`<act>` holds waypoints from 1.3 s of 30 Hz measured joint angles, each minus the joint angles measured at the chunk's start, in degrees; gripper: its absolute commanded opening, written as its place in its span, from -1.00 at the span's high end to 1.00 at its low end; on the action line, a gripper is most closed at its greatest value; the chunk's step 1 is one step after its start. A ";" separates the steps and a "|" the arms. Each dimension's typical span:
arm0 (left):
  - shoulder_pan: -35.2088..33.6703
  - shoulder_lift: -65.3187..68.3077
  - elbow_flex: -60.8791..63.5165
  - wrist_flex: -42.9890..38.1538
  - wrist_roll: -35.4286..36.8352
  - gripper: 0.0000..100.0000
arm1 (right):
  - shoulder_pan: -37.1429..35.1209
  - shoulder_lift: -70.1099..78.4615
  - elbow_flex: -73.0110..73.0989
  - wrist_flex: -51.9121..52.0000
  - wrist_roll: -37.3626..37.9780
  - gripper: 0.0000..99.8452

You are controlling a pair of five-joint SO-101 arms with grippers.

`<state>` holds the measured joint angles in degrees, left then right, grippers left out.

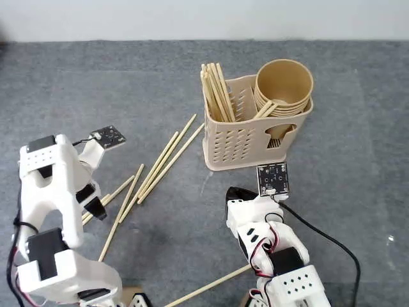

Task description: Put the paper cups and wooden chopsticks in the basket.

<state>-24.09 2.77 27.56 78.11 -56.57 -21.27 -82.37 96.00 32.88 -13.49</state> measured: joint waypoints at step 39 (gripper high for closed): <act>9.58 -13.45 -6.59 11.52 8.18 0.98 | 0.00 0.00 0.00 -0.35 0.26 0.98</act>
<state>-14.51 -10.68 20.97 89.63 -48.40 -21.27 -82.37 96.00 32.53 -13.23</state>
